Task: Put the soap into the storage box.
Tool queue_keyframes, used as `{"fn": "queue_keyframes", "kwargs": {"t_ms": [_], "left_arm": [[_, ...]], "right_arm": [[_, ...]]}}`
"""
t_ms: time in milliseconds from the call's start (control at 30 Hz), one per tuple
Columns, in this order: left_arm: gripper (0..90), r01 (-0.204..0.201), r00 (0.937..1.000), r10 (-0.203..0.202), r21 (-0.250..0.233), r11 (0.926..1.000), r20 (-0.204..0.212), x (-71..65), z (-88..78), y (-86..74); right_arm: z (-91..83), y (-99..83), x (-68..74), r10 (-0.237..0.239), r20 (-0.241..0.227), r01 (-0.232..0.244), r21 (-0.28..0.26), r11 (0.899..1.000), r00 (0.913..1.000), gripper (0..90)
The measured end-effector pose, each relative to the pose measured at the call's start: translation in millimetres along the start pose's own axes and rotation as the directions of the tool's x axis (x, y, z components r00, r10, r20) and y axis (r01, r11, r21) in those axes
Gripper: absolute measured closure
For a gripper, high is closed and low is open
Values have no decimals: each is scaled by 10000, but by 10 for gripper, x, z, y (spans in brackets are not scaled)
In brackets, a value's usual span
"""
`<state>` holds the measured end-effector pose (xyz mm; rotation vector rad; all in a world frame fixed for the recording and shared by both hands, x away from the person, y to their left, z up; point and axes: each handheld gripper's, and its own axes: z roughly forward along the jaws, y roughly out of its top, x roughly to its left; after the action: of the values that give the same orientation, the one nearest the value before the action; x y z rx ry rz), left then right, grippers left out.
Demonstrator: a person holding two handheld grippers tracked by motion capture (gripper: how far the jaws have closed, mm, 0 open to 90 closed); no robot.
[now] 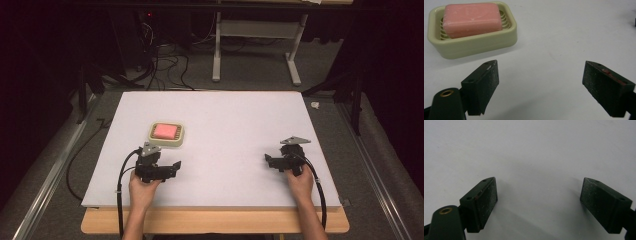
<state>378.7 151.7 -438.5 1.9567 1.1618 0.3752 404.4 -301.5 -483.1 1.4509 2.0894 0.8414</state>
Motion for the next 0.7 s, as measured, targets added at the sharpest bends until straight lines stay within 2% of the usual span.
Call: {"fn": "queue_keyframes", "kwargs": {"t_ms": [200,433,700], "left_arm": [[146,-38,10000,38,76,10000,26,-17,57,4],[146,-150,9997,154,216,9997,-191,-36,137,1],[146,-304,9992,313,386,9988,-234,-70,231,-6]], "right_arm": [[-1,0,1,8,-4,-8,7,10000,10000,149],[-1,0,1,8,-3,-8,6,10000,10000,149],[-1,0,1,10,-3,-10,7,10000,10000,149]]}}
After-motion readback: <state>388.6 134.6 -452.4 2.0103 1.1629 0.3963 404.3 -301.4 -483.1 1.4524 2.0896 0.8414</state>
